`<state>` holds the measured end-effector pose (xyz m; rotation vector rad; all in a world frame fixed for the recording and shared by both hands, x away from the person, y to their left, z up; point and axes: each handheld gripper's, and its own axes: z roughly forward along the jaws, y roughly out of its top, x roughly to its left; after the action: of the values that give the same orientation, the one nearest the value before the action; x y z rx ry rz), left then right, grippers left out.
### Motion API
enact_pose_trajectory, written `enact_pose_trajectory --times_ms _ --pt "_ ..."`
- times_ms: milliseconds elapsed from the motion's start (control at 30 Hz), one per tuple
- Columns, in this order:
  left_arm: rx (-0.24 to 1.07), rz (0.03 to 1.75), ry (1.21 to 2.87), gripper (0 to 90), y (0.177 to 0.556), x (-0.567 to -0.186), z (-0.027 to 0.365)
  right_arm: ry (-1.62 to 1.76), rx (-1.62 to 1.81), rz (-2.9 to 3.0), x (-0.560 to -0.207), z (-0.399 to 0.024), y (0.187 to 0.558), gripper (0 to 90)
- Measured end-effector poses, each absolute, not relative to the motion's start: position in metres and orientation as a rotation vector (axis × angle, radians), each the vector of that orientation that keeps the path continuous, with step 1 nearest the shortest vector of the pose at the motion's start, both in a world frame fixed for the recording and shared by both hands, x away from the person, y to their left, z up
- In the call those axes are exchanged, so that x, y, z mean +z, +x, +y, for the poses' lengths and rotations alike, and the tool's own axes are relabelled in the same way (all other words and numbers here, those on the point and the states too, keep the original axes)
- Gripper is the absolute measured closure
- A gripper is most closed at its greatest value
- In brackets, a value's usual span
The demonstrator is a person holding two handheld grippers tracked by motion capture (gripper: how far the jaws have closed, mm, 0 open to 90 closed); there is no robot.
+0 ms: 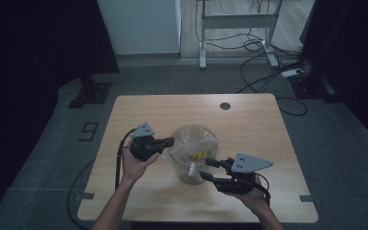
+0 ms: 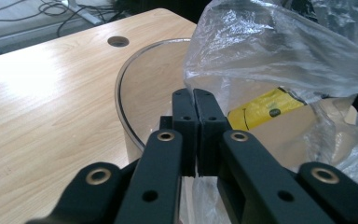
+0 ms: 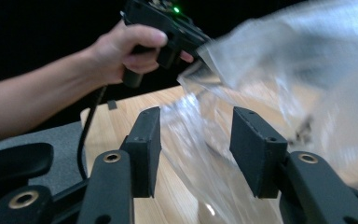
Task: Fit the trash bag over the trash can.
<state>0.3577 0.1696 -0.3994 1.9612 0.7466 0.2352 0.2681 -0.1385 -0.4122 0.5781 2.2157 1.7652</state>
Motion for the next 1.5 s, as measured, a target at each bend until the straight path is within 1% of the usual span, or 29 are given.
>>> enact_pose_trajectory --times_ms 100,233,267,367,400,533,633,900,1000,1167,1333,1500 --pt "0.231 0.754 1.957 89.7 0.36 -0.399 0.167 0.573 1.749 2.251 -0.407 -0.126 0.271 48.3" --pt "0.225 0.767 1.957 89.8 0.363 -0.4 0.166 0.588 1.736 2.274 -0.414 -0.113 0.279 48.4" --pt "0.226 0.769 1.959 89.8 0.363 -0.4 0.166 0.596 1.732 2.284 -0.418 -0.11 0.282 50.2" --pt "0.233 0.775 1.962 89.8 0.364 -0.4 0.168 0.574 1.713 2.304 -0.425 -0.105 0.284 64.5" --pt "0.234 0.782 1.961 89.9 0.366 -0.401 0.168 0.563 1.713 2.314 -0.427 -0.105 0.284 67.9" --pt "0.229 0.805 1.955 89.9 0.37 -0.402 0.171 0.527 1.667 2.366 -0.433 -0.102 0.281 74.6" --pt "0.224 0.813 1.955 89.9 0.371 -0.404 0.172 0.501 1.635 2.394 -0.438 -0.101 0.278 75.8" --pt "0.214 0.841 1.95 89.8 0.376 -0.408 0.176 0.543 1.569 2.46 -0.466 -0.107 0.28 75.3" --pt "0.206 0.846 1.949 89.8 0.378 -0.41 0.177 0.592 1.56 2.467 -0.476 -0.112 0.284 73.9" --pt "0.199 0.851 1.947 89.8 0.379 -0.411 0.177 0.628 1.559 2.457 -0.483 -0.117 0.286 68.8" --pt "0.201 0.846 1.939 89.8 0.378 -0.41 0.178 0.59 1.63 2.362 -0.465 -0.125 0.27 61.0" --pt "0.204 0.842 1.936 89.8 0.376 -0.409 0.178 0.568 1.684 2.209 -0.434 -0.138 0.256 58.3"
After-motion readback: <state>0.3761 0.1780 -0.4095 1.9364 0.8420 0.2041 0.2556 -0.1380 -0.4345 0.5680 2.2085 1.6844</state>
